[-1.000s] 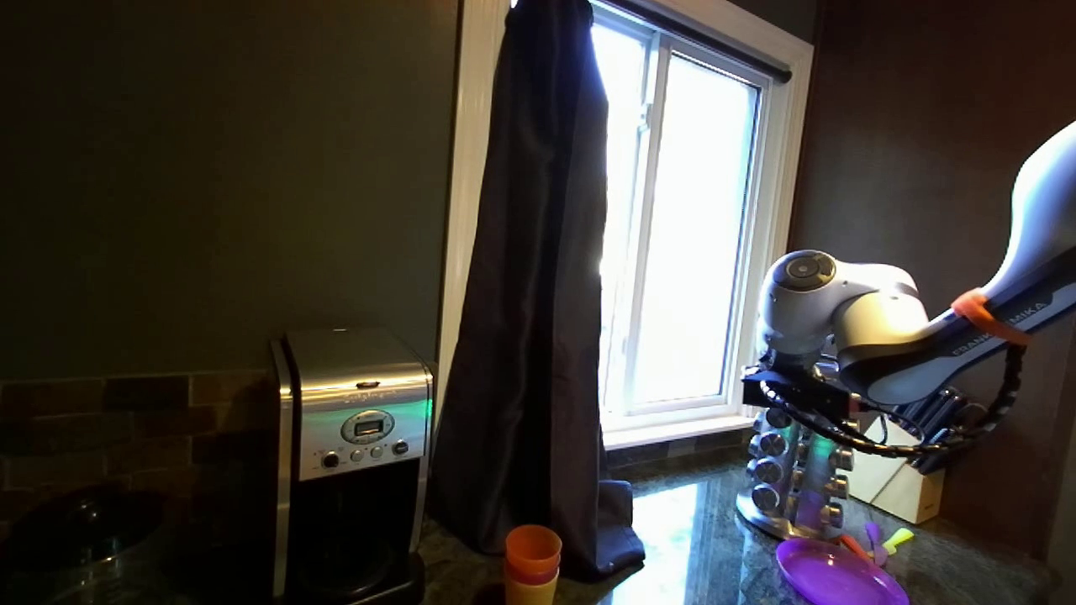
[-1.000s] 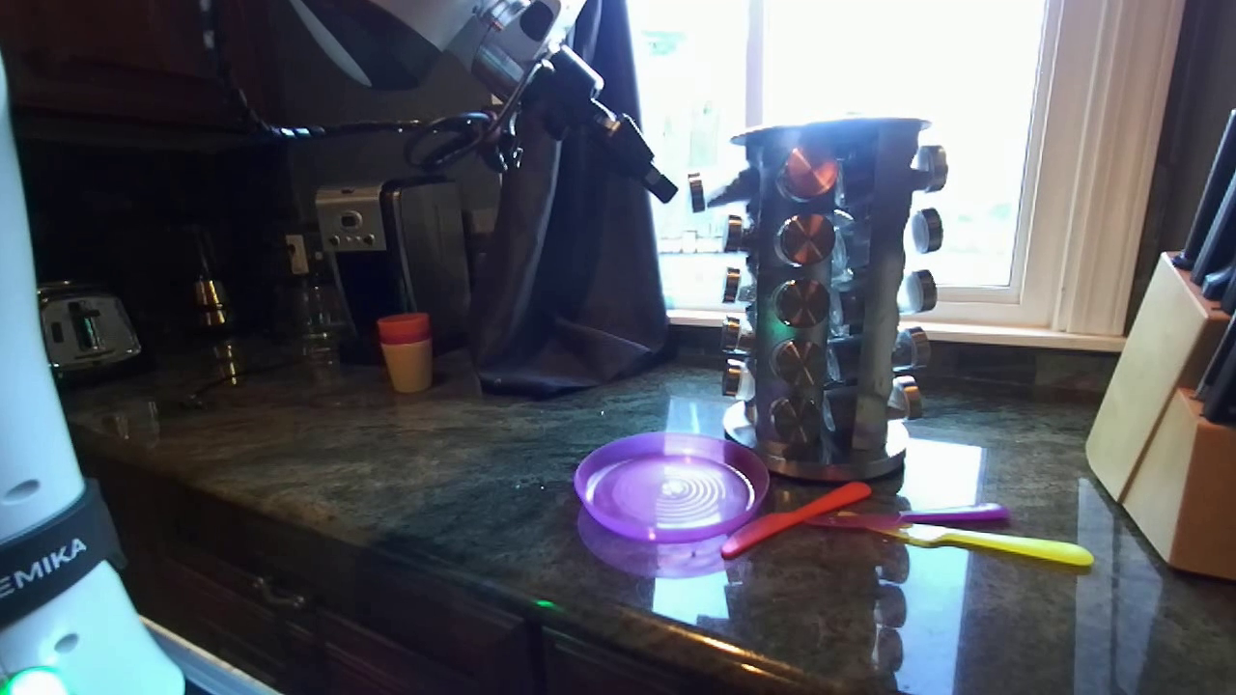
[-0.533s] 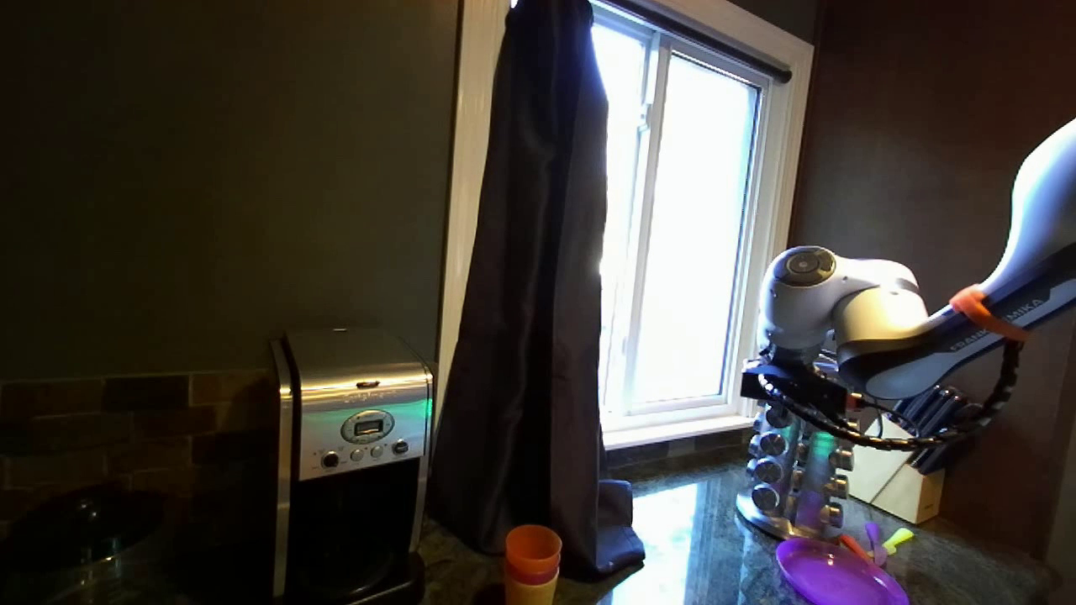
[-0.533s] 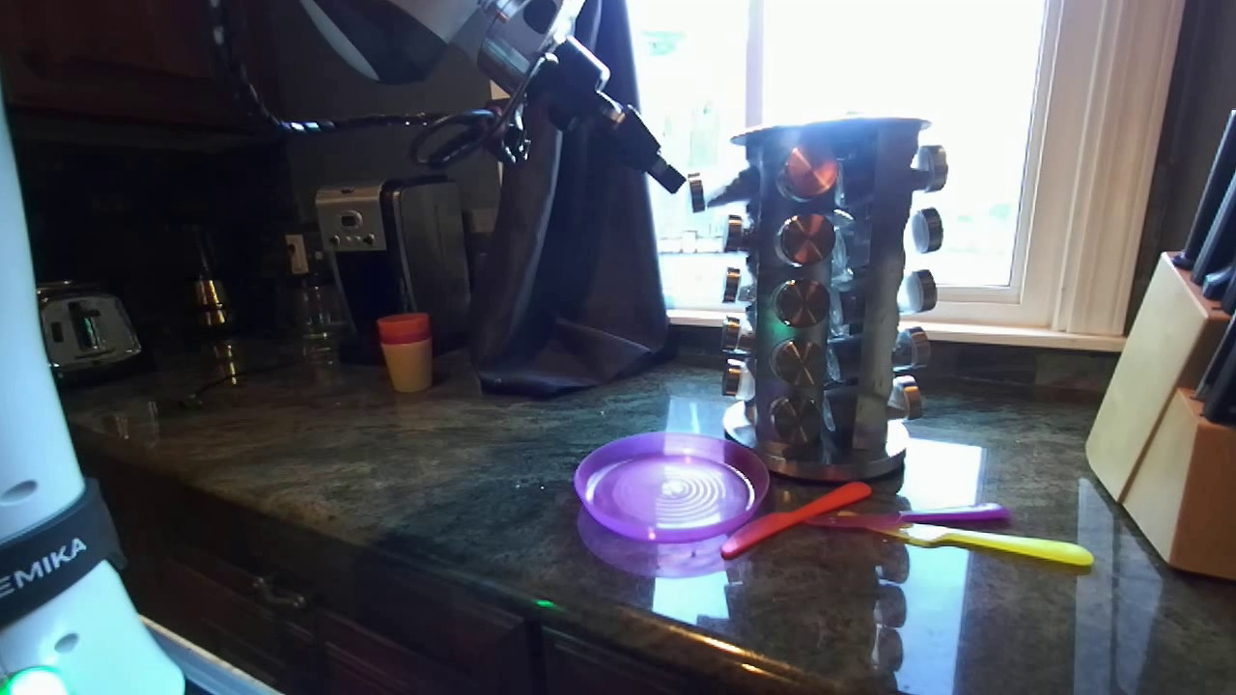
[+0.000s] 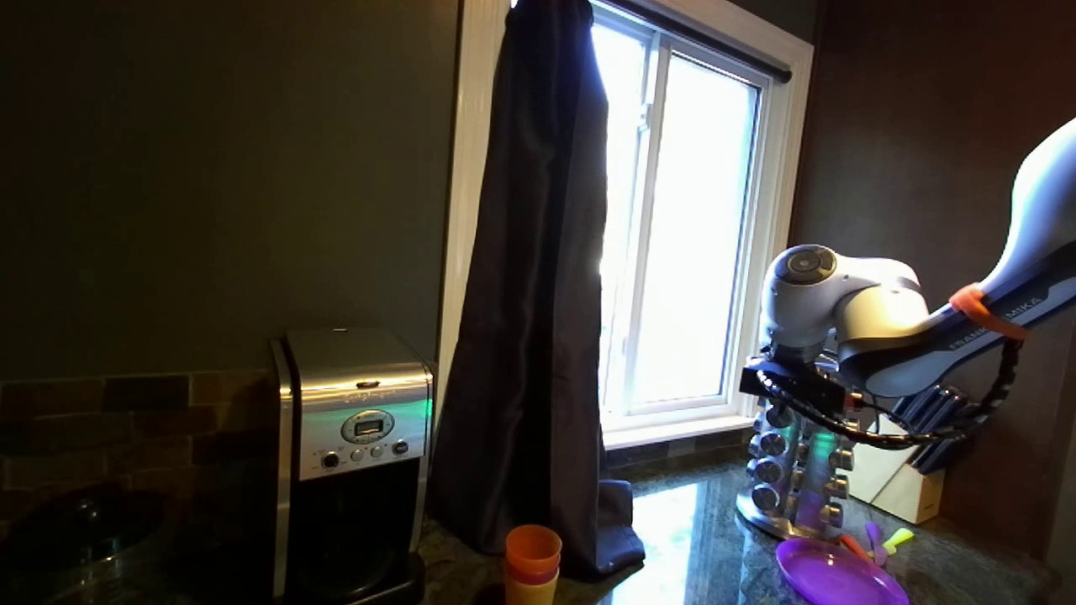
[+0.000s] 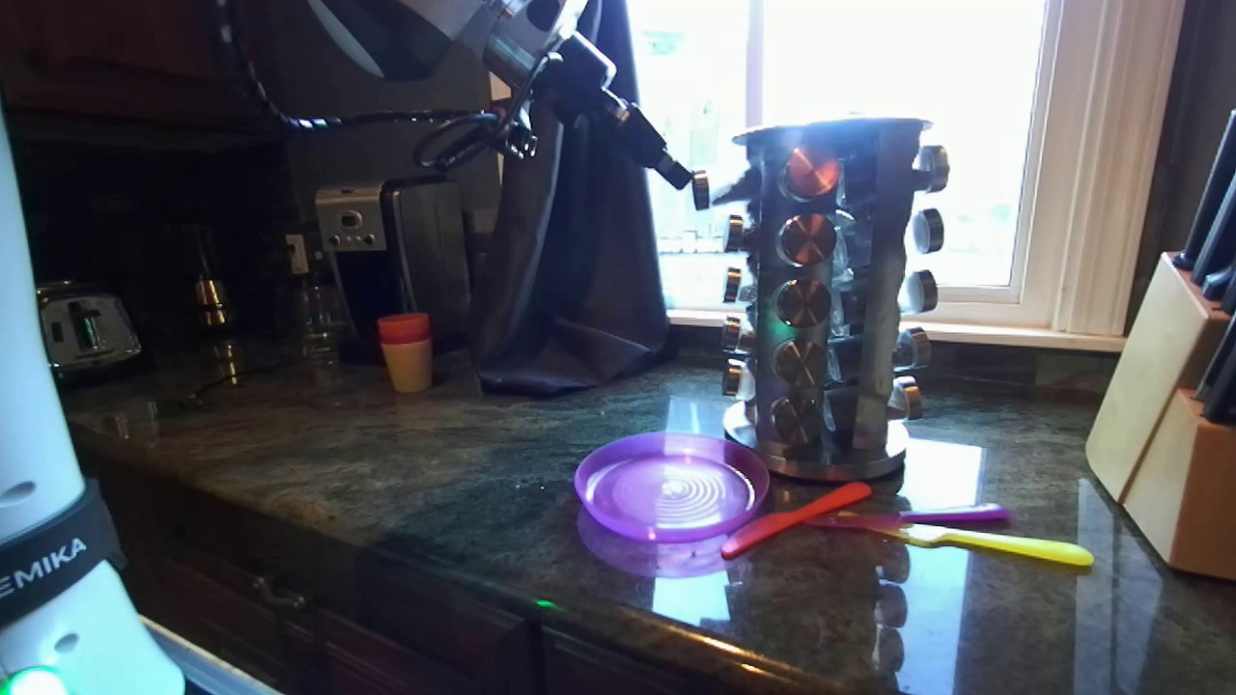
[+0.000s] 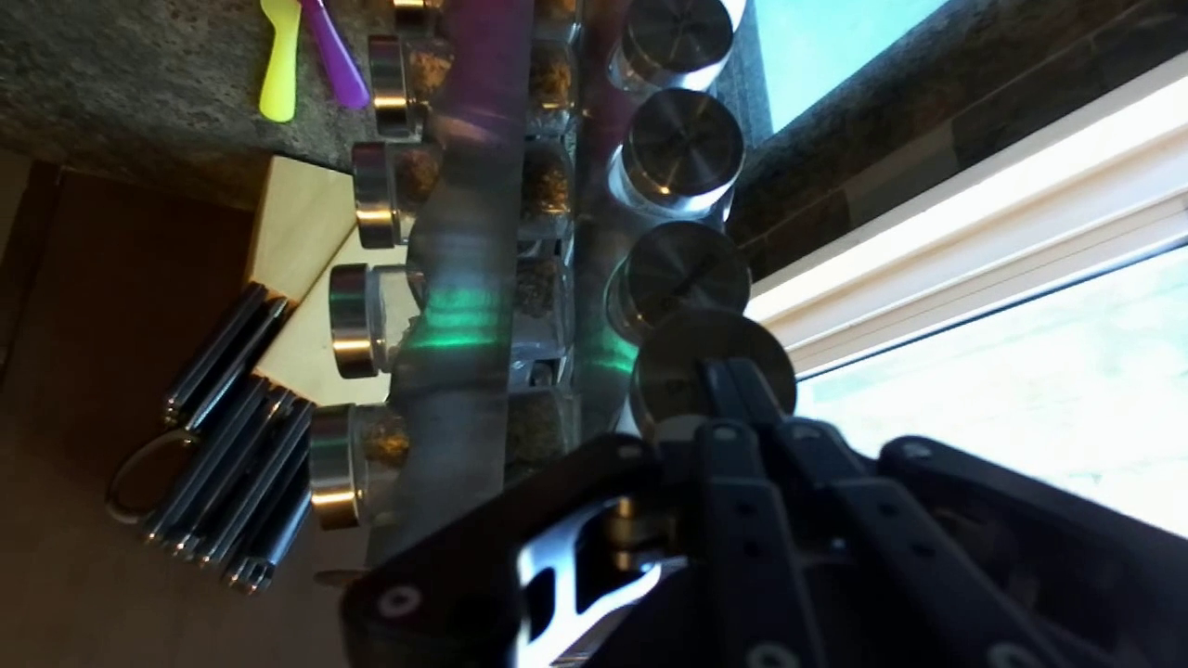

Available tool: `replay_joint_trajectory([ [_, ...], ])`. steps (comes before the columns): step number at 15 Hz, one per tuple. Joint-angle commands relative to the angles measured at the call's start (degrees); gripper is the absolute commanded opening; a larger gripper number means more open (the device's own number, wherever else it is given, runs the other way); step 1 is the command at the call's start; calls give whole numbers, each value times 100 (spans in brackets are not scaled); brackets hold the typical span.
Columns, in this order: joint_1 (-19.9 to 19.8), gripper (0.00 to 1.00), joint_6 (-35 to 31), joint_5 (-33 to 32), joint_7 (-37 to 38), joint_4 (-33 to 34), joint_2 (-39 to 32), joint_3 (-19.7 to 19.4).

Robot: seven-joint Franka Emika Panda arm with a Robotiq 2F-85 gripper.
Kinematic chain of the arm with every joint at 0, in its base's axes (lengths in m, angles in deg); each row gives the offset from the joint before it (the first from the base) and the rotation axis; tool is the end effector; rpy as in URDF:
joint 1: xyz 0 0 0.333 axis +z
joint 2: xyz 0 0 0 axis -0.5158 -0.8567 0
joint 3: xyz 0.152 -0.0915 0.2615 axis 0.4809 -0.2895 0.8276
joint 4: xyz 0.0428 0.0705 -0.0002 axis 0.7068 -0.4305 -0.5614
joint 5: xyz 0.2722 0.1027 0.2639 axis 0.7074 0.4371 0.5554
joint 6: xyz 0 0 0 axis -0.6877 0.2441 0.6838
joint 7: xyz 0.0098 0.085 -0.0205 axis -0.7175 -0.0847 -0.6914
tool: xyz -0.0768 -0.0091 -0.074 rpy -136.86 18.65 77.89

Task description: Put the black pepper container in the seasoning rack

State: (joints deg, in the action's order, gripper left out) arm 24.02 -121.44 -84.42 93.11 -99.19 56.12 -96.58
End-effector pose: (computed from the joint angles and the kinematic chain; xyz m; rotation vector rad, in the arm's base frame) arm 0.4240 -0.0987 0.4265 2.1864 -1.2845 1.0543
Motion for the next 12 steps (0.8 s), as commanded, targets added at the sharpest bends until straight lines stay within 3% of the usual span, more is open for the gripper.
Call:
replay_joint_trajectory([
  [1,-93,0,100,-86,337,51,-39,90],
  [12,-101,0,89,-809,1269,98,-4,70],
])
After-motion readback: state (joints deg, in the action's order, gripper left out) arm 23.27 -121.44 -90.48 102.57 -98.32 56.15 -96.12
